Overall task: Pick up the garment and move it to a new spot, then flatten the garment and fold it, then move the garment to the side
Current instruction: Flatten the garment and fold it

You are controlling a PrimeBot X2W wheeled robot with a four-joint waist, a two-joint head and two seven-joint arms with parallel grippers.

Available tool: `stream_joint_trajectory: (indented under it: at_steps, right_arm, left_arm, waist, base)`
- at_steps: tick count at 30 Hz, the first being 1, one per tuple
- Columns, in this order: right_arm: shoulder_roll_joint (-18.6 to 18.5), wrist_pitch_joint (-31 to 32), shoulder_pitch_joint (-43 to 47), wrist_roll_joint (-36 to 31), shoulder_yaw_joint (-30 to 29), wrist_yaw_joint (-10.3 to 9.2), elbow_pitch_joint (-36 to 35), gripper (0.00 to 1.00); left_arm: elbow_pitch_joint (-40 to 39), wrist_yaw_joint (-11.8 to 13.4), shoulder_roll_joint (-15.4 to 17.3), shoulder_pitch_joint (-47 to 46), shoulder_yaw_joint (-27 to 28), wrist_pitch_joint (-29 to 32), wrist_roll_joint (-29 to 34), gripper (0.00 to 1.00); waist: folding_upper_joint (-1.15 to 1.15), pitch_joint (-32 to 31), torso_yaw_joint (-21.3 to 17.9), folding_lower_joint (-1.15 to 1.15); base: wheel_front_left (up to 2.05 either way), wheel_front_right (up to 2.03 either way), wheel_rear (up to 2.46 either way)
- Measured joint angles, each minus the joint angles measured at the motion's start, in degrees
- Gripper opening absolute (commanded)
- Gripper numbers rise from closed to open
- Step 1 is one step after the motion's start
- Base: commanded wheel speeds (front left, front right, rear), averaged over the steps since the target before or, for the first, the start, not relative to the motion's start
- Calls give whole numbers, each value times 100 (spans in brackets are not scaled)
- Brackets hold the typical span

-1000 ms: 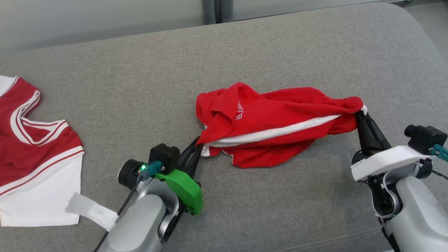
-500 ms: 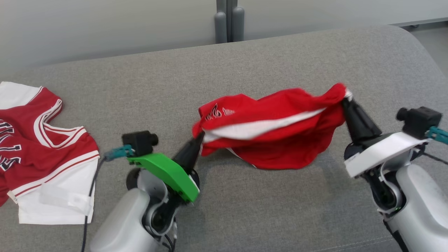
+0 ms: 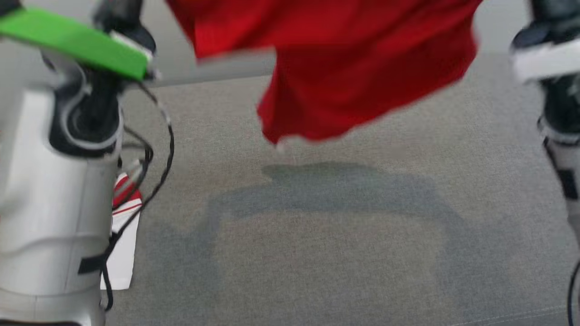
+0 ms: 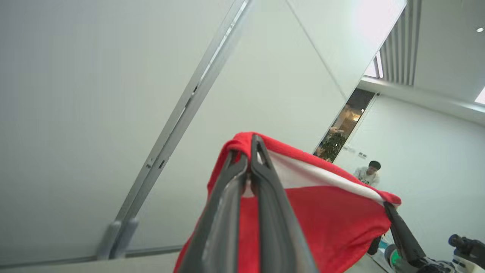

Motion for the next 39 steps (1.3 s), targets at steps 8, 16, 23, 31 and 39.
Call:
stream_joint_trajectory:
  at_steps: [8,16,23,31,39]
  right_arm:
    - [26,755,-183,9,776,-12,352,0]
    - [322,672,-100,556,410,-11,216,0]
    - [216,750,-248,721,252,-10,126,0]
    - [-54,1539,-353,305,921,34,603,0]
    - [-27,960,-1237,-67,566,-188,975,0]
  left_arm:
    - [-335,333,-383,-663,-266,503,-169,0]
    - [-365,526,-325,-156,-64,547,-405,0]
    - [-610,595,-316,-192,92,502,-443,0]
    - [-14,847,-191,-179,241,586,-294,0]
    - [-115,845,-391,-665,313,347,-236,0]
  waist:
    - [0,-62,122,0]
    - [0,24,212,0]
    - [0,-22,225,0]
    - [0,164,274,0]
    - [0,539,361,0]
  base:
    - [0,0,0]
    - [0,0,0]
    - [0,0,0]
    - [0,0,0]
    - [0,0,0]
